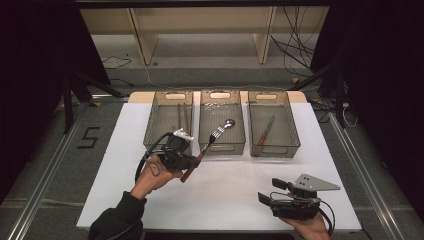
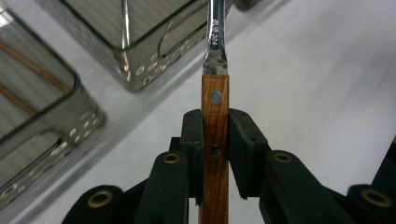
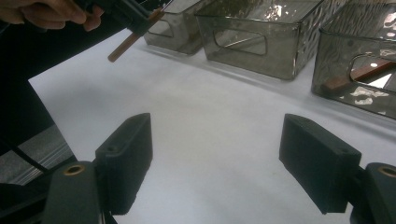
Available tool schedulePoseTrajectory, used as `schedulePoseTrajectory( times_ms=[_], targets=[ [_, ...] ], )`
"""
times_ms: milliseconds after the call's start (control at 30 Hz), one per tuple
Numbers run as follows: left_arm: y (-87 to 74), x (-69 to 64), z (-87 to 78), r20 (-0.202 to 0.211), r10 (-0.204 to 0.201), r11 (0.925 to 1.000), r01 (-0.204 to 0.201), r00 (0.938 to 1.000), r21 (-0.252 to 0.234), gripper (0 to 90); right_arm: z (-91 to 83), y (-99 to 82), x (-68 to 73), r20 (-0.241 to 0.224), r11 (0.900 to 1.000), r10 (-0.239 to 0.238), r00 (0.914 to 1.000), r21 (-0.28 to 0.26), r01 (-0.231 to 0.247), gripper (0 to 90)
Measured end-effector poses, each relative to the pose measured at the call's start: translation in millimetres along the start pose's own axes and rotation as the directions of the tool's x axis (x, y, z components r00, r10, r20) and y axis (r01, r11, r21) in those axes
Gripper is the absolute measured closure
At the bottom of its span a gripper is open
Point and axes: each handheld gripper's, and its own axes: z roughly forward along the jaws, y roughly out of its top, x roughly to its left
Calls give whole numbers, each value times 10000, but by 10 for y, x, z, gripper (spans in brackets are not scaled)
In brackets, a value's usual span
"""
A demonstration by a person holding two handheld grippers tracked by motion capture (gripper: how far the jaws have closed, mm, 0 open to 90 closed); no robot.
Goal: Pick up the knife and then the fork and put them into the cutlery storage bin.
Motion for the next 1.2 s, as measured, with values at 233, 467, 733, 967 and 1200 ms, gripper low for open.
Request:
schedulePoseTrajectory(
  times_ms=[233, 467, 733, 967, 1200],
  targets=[
    [286, -76, 32, 16, 266, 9986, -265, 9996, -465, 764, 1, 1, 5, -34, 10000, -26, 10000, 11, 26, 264],
    [545, -174, 113, 98, 603, 9960, -595, 9981, -668, 764, -5, -3, 1, -44, 10000, 4, 10000, -23, -4, 264],
    [853, -251, 241, 196, 760, 9934, -740, 9969, -878, 764, -7, -4, -1, -117, 9999, -42, 9999, -93, 41, 256],
    [1073, -341, 388, 289, 918, 9925, -891, 9954, -843, 764, -11, -4, 2, -163, 9998, -91, 9998, -163, 88, 242],
    [1250, -410, 504, 452, 974, 9921, -934, 9942, -837, 764, -19, -1, 4, -273, 9994, -148, 9995, -314, 139, 225]
  ],
)
